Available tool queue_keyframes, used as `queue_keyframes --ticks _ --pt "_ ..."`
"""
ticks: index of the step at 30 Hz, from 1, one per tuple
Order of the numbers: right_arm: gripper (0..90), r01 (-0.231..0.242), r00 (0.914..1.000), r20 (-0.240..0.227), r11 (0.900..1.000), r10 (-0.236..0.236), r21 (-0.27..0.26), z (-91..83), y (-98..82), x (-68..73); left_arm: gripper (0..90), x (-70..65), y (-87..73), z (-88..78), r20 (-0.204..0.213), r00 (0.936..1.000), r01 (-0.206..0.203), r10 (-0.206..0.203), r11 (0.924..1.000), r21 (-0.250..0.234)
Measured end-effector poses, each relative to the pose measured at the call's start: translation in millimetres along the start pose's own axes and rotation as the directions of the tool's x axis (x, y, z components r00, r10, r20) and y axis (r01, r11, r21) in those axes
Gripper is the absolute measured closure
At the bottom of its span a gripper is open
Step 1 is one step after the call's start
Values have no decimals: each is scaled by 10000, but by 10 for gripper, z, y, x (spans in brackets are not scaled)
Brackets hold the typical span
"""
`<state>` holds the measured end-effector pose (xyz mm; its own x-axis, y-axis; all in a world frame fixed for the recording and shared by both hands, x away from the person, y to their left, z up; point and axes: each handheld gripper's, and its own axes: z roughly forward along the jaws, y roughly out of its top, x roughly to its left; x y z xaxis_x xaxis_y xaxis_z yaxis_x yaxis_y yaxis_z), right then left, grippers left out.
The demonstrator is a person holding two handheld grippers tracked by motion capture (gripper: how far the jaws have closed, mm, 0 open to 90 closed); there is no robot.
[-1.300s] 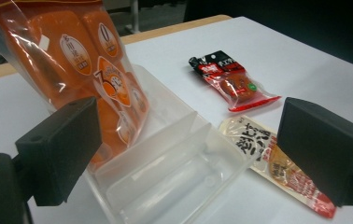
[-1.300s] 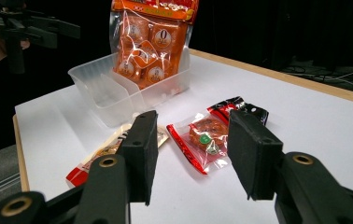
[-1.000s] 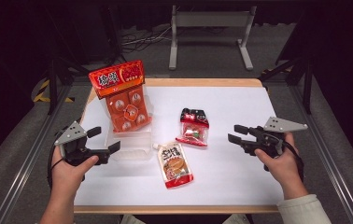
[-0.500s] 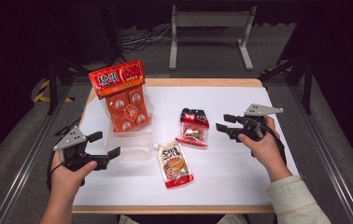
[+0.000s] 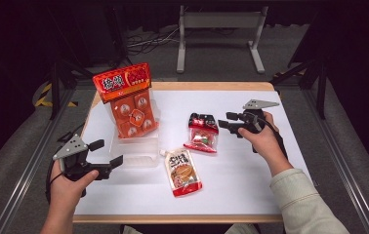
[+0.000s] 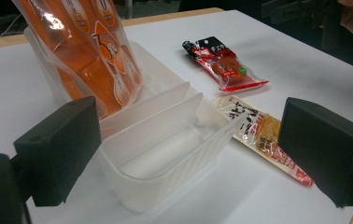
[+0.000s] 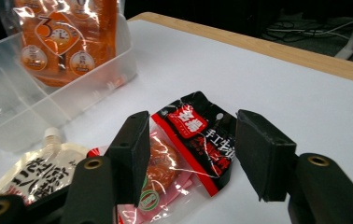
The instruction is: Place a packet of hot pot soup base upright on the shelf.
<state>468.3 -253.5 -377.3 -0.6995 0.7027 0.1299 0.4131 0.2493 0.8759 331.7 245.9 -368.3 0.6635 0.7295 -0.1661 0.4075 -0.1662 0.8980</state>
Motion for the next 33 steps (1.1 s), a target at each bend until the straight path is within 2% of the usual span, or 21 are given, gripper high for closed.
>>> queue_keyframes --ticks 6,7,11,19,30,33 --pt "469 -135 9998 164 9992 129 376 129 6 -74 76 -17 5 1 44 9999 -131 132 9997 -200" --pt "469 -293 9995 167 9974 282 665 188 5 -94 77 -27 8 2 56 9998 -172 173 9997 -188" --pt "468 -101 9993 364 9969 73 781 292 -5 -123 77 -39 11 15 114 9996 -237 239 9996 -180" --pt "463 -271 9982 563 9938 212 1075 493 -82 -175 73 -36 7 38 81 9998 -172 173 9997 -153" --pt "459 -281 9972 739 9839 152 1765 713 -161 -204 73 -74 4 82 205 9988 -445 444 9990 43" --pt "455 -413 9968 753 9803 272 1932 763 -181 -214 73 -81 1 90 224 9989 -402 401 9992 36"
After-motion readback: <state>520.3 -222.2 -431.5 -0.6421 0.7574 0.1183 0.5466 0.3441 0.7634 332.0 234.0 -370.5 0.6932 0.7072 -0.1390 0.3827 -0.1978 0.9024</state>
